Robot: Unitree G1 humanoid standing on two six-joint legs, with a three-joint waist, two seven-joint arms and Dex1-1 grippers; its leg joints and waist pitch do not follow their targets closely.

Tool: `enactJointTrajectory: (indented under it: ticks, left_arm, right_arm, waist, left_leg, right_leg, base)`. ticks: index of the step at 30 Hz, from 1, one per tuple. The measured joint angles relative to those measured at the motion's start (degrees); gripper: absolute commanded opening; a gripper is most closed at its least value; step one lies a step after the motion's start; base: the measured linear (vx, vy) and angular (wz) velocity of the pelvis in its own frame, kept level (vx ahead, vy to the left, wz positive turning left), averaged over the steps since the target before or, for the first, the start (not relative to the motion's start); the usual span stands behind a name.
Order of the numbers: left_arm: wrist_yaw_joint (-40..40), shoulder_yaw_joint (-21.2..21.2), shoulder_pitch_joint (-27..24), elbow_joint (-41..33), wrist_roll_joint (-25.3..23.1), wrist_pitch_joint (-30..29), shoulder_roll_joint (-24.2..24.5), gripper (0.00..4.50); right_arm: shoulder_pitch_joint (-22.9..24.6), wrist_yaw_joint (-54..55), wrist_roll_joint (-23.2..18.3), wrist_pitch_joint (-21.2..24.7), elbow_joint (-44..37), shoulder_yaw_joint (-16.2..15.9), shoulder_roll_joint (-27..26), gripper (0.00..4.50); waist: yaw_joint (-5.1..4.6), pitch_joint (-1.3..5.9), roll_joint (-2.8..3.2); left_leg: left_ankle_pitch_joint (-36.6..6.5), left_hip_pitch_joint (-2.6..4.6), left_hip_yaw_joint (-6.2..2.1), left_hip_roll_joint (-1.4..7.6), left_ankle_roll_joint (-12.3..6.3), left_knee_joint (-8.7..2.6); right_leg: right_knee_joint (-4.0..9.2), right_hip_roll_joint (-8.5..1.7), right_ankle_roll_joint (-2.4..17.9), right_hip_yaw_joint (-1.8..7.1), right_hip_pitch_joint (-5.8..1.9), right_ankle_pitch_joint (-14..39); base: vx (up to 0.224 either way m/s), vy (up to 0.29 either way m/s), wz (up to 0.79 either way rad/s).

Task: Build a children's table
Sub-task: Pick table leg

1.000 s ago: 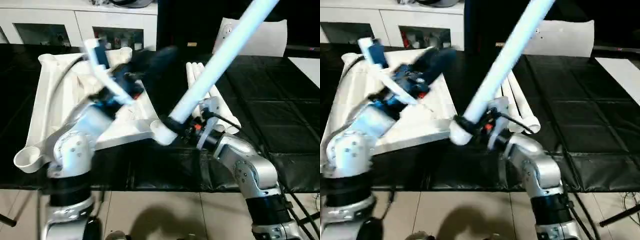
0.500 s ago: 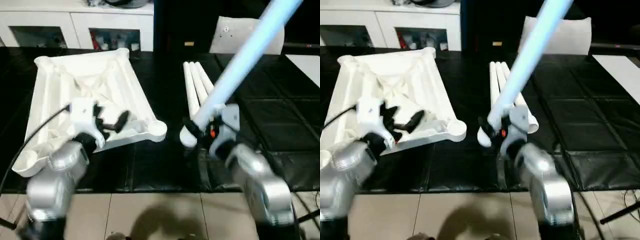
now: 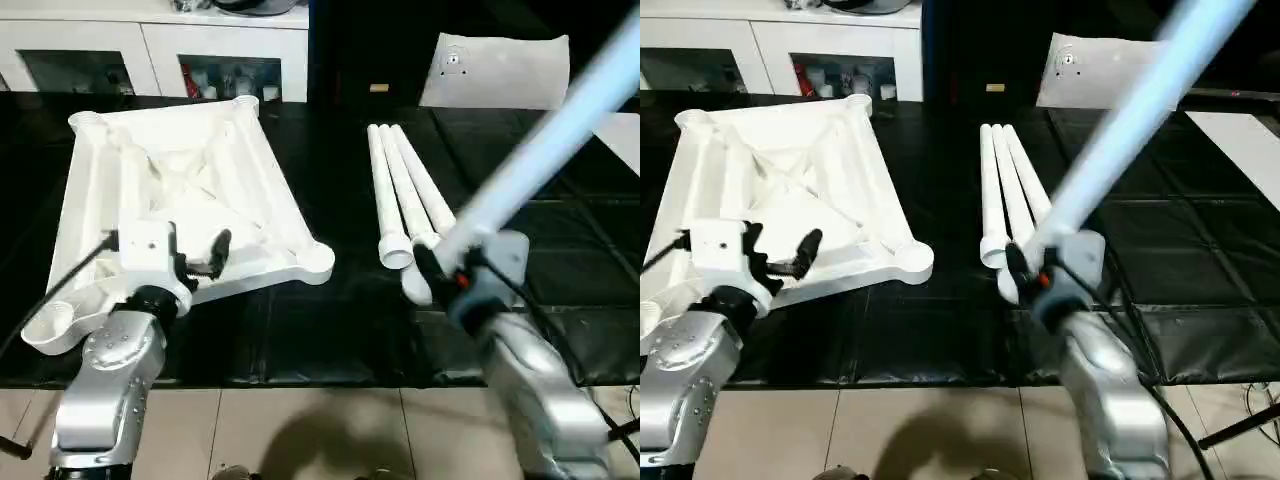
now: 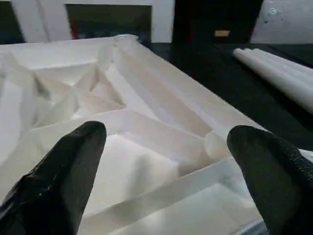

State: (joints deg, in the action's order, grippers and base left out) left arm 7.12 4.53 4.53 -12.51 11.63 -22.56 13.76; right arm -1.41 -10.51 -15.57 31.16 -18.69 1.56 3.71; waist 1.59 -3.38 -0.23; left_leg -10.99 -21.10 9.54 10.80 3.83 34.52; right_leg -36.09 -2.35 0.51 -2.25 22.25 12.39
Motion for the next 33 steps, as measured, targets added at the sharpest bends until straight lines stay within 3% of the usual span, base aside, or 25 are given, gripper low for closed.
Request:
enactJointTrajectory:
  ticks: [4,7,8,11,13,15,17,19,20,21,22,23,24,25,26,27,28,29,30,31,32,33]
  left_arm:
    - [0.1,-0.9,-0.1,-0.1,-0.6,-0.1,-0.1,4.50]
    - [0.2,-1.6,-0.1,-0.6,-0.6,-0.5,-0.7,4.50]
    - [0.2,-1.5,-0.1,-0.8,-0.6,-0.8,-0.6,4.50]
    - [0.3,-1.2,-0.3,-0.9,-0.6,-1.0,-0.2,4.50]
    - [0.3,-1.2,-0.3,-0.9,-0.7,-1.1,0.0,4.50]
    - [0.3,-1.2,-0.3,-1.1,-0.7,-1.1,-0.1,4.50]
    - [0.3,-1.6,-0.2,-1.3,-0.7,-1.1,-0.4,4.50]
    - [0.4,-2.0,-0.1,-1.3,-0.7,-1.1,-0.6,4.50]
    - [0.5,-2.0,-0.1,-1.3,-0.8,-1.1,-0.6,4.50]
    - [0.6,-1.8,-0.1,-1.3,-0.7,-1.1,-0.5,4.50]
    - [0.6,-1.7,-0.1,-1.3,-0.7,-1.1,-0.5,4.50]
    - [0.6,-1.7,-0.1,-1.3,-0.8,-1.1,-0.5,4.50]
    - [0.6,-1.6,-0.1,-1.3,-0.8,-1.1,-0.6,4.50]
    - [0.4,-1.9,0.1,-1.2,-1.3,-1.2,-0.6,4.50]
    - [0.4,-2.5,0.2,-1.3,-1.6,-1.2,-0.7,4.50]
    - [0.4,-2.7,0.2,-1.3,-1.8,-1.3,-0.8,4.50]
    - [0.3,-2.6,0.1,-1.3,-1.8,-1.3,-0.7,4.50]
    - [0.3,-2.1,0.0,-1.4,-1.8,-1.3,-0.1,4.50]
    - [0.3,-1.9,0.5,-1.2,-1.9,-1.3,0.2,4.50]
    - [0.3,-2.1,1.4,-1.3,-2.0,-1.3,0.3,4.50]
    - [0.3,-2.5,1.6,-1.4,-2.1,-1.3,-0.5,4.50]
    - [0.3,-2.6,1.3,-1.3,-2.2,-1.4,-0.6,4.50]
  right_arm:
    - [1.3,0.1,-1.6,0.1,-1.4,-0.8,-1.7,1.90]
    - [1.8,0.1,-1.9,0.1,-1.4,-1.0,-1.8,1.90]
    - [1.8,0.0,-1.9,0.2,-1.4,-1.0,-1.7,1.90]
    - [1.7,-0.1,-1.9,0.3,-1.5,-2.1,-1.4,1.90]
    - [1.7,-0.6,-1.9,0.3,-1.5,-3.1,-1.4,1.90]
    - [1.7,-0.8,-2.0,0.3,-1.5,-3.2,-1.1,1.90]
    - [1.7,-1.0,-1.6,0.2,-1.4,-3.1,-0.1,1.90]
    - [1.7,-1.0,-1.5,0.2,-1.4,-3.0,0.1,1.90]
    - [1.7,-1.1,-1.5,0.2,-1.4,-3.0,0.2,1.90]
    - [1.7,-1.1,-1.5,0.2,-1.4,-3.3,-0.5,1.90]
    - [1.7,-1.0,-1.6,0.2,-1.4,-3.4,-0.8,1.90]
    - [1.6,-0.8,-1.6,0.1,-1.4,-3.4,-0.8,1.90]
    - [1.5,-0.5,-1.6,-0.1,-1.4,-3.3,-0.7,1.90]
    - [1.2,-0.2,-1.6,-0.2,-1.5,-2.8,-0.6,1.90]
    - [1.1,0.1,-1.6,-0.3,-1.4,-2.0,-0.5,1.90]
    - [1.1,0.2,-1.6,-0.3,-1.4,-1.9,-0.3,1.90]
    - [1.1,0.2,-1.6,-0.3,-1.3,-1.9,-0.2,1.90]
    - [1.6,0.3,-1.6,-0.3,-0.7,-2.1,-1.4,1.90]
    - [2.2,0.3,-1.7,-0.4,-0.7,-2.2,-2.1,1.90]
    - [3.0,0.3,-1.8,-0.5,-0.9,-1.9,-1.8,1.90]
    - [2.9,0.3,-1.8,-0.5,-0.9,-1.6,-1.3,1.90]
    - [2.8,0.3,-1.8,-0.7,-1.1,-1.4,-1.2,1.90]
  waist:
    - [0.79,0.03,-0.03]
    - [2.24,0.25,0.45]
    - [2.78,0.32,0.66]
    - [2.90,0.39,0.68]
    - [2.36,0.42,0.62]
    - [1.26,0.41,0.54]
    - [0.86,0.40,0.52]
    - [0.22,0.40,0.56]
    - [-0.44,0.34,0.65]
    - [-1.23,0.32,0.67]
    - [-1.46,0.32,0.67]
    - [-1.49,0.68,0.01]
    - [-1.51,1.12,-0.75]
    - [-1.56,1.26,-1.08]
    - [-1.49,0.94,-0.64]
    - [-1.57,0.00,0.82]
    - [-2.10,-0.88,2.86]
    - [-3.07,-1.15,4.48]
    - [-3.68,-1.14,3.91]
    - [-3.62,-0.91,3.41]
    - [-2.87,-0.86,3.47]
    - [-2.55,-0.38,3.35]
  left_leg:
    - [-0.1,-0.15,0.04,-0.19,-0.18,0.14]
    - [-0.7,-0.90,-0.21,-0.81,-1.84,1.63]
    - [-1.1,-1.15,-0.08,-1.09,-2.50,2.22]
    - [-1.2,-0.99,0.89,-2.28,-4.43,2.03]
    - [-1.2,-0.92,1.53,-3.39,-5.76,1.98]
    - [-1.3,-0.94,2.25,-4.43,-6.95,1.97]
    - [-1.5,-1.15,2.46,-4.99,-7.80,2.06]
    - [-1.7,-1.22,2.62,-5.31,-8.34,2.20]
    - [-1.6,-1.22,2.66,-5.42,-8.59,2.17]
    - [-1.4,-1.28,2.70,-5.47,-8.63,2.02]
    - [-1.3,-1.28,2.86,-5.52,-8.42,1.79]
    - [-0.8,-1.29,3.45,-6.00,-7.73,1.03]
    - [-0.4,-1.63,3.79,-6.76,-6.94,0.28]
    - [-0.1,-1.76,3.94,-7.17,-5.93,-0.06]
    - [-1.1,-2.19,2.87,-7.36,-2.94,2.11]
    - [-2.4,-2.56,0.25,-7.61,-0.55,5.38]
    - [-3.8,-2.77,-2.53,-7.45,0.01,8.14]
    - [-5.0,-3.43,-3.84,-7.51,-1.79,9.41]
    - [-5.1,-3.50,-4.60,-7.77,-1.89,9.29]
    - [-5.1,-3.96,-4.73,-7.31,-1.88,8.52]
    - [-5.1,-4.52,-4.88,-6.97,-1.86,6.36]
    - [-4.9,-4.88,-4.83,-7.37,-1.61,4.21]
  right_leg:
    - [0.03,-0.27,-0.1,0.19,-0.17,0.1]
    - [0.03,-1.02,-0.9,0.42,-0.23,0.1]
    - [0.14,-1.31,-1.0,0.59,-0.34,0.0]
    - [1.25,-2.34,-0.5,1.01,-0.57,-0.5]
    - [1.28,-3.26,-0.3,1.47,-0.32,-0.6]
    - [1.64,-4.68,-0.2,1.68,-0.56,-0.7]
    - [3.40,-5.50,-1.9,1.76,-1.29,-1.1]
    - [4.41,-5.83,-2.1,1.48,-1.73,-0.9]
    - [4.24,-5.23,-1.5,1.32,-1.47,-0.1]
    - [1.75,-4.83,0.2,0.38,-1.02,1.2]
    - [-0.19,-4.21,0.4,-1.17,-0.83,1.3]
    - [-0.69,-3.16,0.6,-2.34,-1.38,1.4]
    - [-0.36,-2.41,0.2,-2.35,-1.77,1.3]
    - [0.00,-2.98,-0.1,-1.62,-1.11,1.7]
    - [0.12,-3.25,-0.9,-1.45,-1.25,1.5]
    - [0.20,-3.28,-1.7,-2.62,-2.42,1.0]
    - [0.19,-3.12,-2.2,-4.90,-4.01,0.9]
    - [-4.14,-2.90,-2.2,-6.29,-4.33,2.4]
    - [-8.23,-2.59,-2.0,-5.90,-3.96,3.7]
    - [-11.25,-1.35,-1.5,-5.19,-3.10,4.7]
    - [-11.92,0.40,-0.8,-5.18,-3.40,5.8]
    - [-10.16,1.21,-0.1,-5.24,-3.77,6.7]
  base:
    - [0.000,0.000,0.00]
    - [-0.003,0.076,0.04]
    - [-0.004,0.139,0.07]
    - [-0.007,0.155,0.07]
    - [-0.025,0.171,0.05]
    - [-0.044,0.186,0.06]
    - [-0.035,0.187,-0.02]
    - [-0.051,0.187,-0.03]
    - [-0.066,0.165,-0.01]
    - [-0.066,0.165,-0.01]
    - [-0.070,0.116,0.03]
    - [-0.080,0.053,-0.02]
    - [-0.080,0.053,-0.02]
    - [-0.067,0.017,0.09]
    - [-0.070,0.064,0.02]
    - [-0.070,0.064,0.02]
    - [-0.082,0.157,-0.21]
    - [-0.116,0.146,-0.18]
    - [-0.116,0.146,-0.18]
    - [-0.131,0.031,0.02]
    - [-0.117,-0.035,0.03]
    - [-0.117,-0.035,0.03]
